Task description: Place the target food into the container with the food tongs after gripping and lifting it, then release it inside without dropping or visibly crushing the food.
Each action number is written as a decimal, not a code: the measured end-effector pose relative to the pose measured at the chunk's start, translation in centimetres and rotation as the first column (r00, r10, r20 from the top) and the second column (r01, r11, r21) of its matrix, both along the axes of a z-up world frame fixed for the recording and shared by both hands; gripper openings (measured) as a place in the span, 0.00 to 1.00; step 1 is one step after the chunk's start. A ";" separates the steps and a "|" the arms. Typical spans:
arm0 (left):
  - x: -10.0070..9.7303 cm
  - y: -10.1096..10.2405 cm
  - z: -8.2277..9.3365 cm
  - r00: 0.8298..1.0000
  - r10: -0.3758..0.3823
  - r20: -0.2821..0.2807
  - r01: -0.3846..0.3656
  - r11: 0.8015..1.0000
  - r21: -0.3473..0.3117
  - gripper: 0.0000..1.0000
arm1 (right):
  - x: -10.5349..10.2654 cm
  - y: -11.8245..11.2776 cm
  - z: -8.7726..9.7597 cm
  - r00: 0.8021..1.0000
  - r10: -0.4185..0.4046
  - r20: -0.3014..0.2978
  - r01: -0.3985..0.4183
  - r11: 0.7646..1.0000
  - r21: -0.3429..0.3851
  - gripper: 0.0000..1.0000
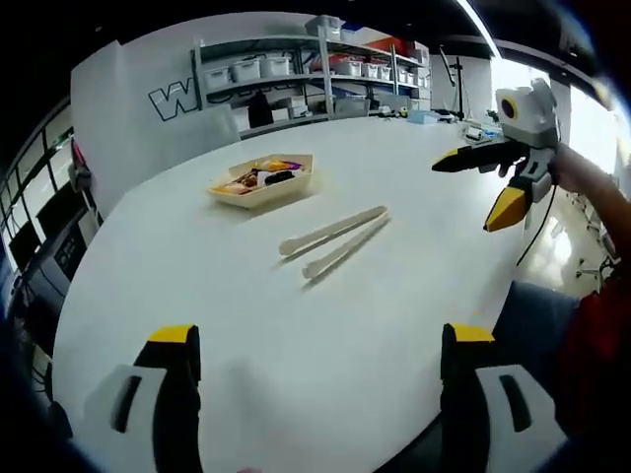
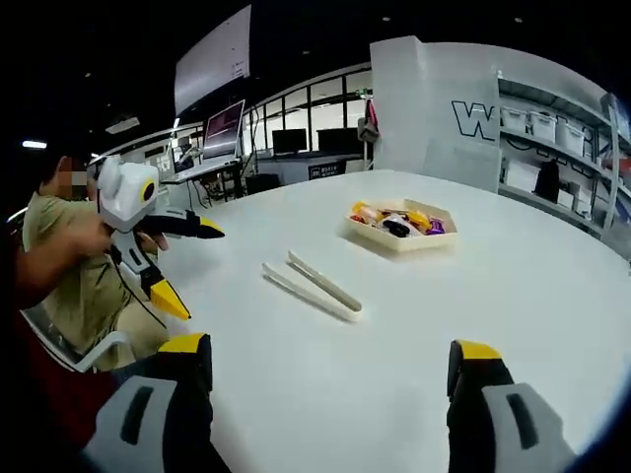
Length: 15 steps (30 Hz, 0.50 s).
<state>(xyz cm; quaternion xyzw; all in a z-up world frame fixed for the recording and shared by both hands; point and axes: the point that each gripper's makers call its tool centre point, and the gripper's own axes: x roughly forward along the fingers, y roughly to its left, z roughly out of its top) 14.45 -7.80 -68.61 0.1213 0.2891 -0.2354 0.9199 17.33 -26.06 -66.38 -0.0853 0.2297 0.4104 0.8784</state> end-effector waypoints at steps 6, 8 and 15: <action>0.0 -0.2 -0.2 1.000 -0.004 -0.003 0.004 1.000 0.008 0.99 | 0.3 0.1 0.1 1.000 0.001 0.006 -0.001 1.000 -0.001 0.99; -0.2 -0.7 -0.1 1.000 -0.009 -0.004 0.009 1.000 0.010 0.99 | 0.8 0.1 0.5 1.000 0.006 0.011 -0.006 1.000 -0.003 0.99; -0.3 -0.6 1.2 1.000 -0.006 0.029 0.005 1.000 0.015 0.99 | 1.0 0.5 0.5 0.999 0.034 0.021 -0.034 0.999 -0.033 0.99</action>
